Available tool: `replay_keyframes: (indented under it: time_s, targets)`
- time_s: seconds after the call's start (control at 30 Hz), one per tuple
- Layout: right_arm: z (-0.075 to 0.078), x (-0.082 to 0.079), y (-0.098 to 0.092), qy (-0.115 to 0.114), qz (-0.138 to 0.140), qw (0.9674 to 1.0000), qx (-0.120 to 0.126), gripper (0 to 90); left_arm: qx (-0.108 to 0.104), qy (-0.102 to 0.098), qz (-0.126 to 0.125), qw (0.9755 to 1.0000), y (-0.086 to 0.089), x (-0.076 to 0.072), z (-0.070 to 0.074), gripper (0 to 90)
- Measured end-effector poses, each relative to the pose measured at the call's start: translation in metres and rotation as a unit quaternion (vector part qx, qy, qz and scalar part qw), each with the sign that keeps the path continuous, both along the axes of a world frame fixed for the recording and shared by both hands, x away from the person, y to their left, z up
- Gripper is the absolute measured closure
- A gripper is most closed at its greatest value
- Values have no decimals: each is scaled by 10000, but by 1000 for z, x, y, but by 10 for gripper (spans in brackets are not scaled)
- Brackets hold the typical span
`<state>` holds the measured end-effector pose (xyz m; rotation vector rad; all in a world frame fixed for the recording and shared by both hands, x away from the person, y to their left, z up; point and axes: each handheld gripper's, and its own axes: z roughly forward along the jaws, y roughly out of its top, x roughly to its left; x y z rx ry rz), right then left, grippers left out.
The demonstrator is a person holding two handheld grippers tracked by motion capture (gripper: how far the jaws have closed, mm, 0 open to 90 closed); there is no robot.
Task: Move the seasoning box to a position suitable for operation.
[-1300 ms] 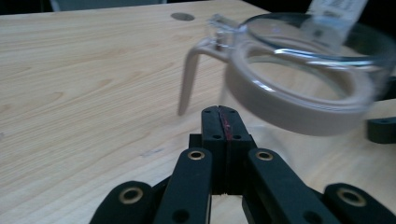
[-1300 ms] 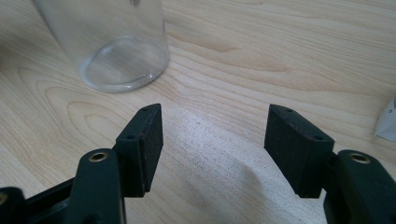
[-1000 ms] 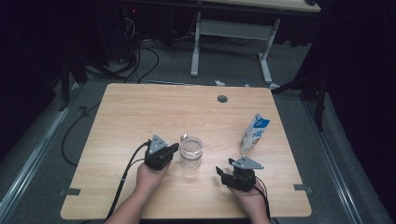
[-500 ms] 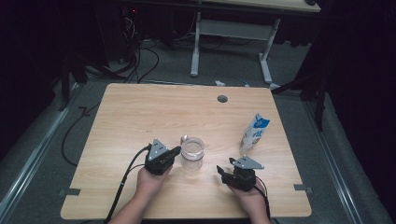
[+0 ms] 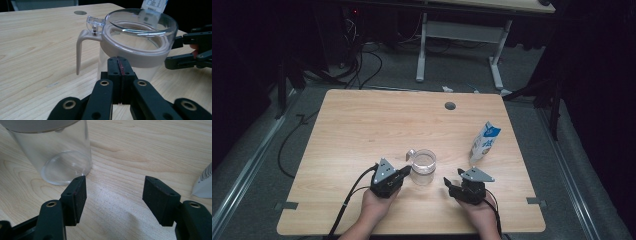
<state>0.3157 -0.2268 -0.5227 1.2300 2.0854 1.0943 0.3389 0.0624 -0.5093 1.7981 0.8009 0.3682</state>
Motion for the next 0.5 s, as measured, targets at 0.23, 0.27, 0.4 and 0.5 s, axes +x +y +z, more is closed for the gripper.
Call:
replay_keyframes:
  time_s: [0.23, 0.27, 0.4, 0.5]
  targets:
    - [0, 0, 0, -18, -16, 10000, 20, 352, 5, 66, -98, 9999, -4, -5, 0, 821]
    - [0, 0, 0, -32, -30, 10000, 5, 359, 13, 91, -85, 9999, -4, -4, 0, 821]
    - [0, 0, 0, -59, -10, 10000, -5, 364, 179, 40, 29, 9998, 0, -4, 1, 737]
    - [1, 1, 1, -82, 9, 10000, -34, 363, 324, 154, 33, 9994, 2, 0, 3, 679]
